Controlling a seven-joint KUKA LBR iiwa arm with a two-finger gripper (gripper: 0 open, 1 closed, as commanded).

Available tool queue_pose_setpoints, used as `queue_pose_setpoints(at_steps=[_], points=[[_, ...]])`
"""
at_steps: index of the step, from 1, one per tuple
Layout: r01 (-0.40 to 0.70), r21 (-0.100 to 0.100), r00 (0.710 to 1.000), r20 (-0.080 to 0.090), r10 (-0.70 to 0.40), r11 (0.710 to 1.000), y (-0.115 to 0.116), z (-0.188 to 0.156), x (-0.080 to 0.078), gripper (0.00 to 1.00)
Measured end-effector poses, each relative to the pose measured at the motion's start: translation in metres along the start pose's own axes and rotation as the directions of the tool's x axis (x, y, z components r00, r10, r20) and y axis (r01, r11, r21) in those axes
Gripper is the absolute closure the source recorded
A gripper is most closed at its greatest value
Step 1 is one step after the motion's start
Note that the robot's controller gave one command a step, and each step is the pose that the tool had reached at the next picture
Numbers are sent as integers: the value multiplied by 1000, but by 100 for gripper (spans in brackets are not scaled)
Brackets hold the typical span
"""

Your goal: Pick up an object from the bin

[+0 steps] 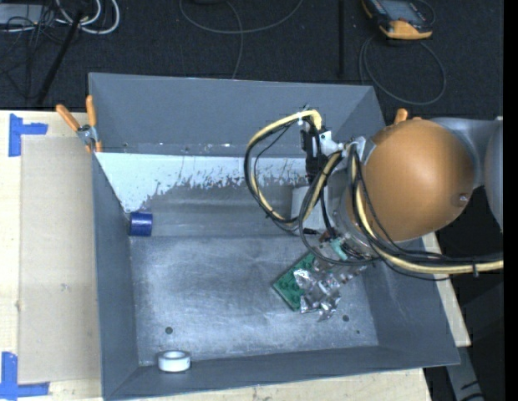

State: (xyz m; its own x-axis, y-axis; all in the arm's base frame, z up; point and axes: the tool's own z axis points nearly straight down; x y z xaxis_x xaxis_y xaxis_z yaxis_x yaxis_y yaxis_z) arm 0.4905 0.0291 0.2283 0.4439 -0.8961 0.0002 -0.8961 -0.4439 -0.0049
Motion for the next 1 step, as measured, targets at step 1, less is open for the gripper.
queue_pose_setpoints(at_steps=[1], points=[[262,-8,965,6,-262,965,16,10,11,100]])
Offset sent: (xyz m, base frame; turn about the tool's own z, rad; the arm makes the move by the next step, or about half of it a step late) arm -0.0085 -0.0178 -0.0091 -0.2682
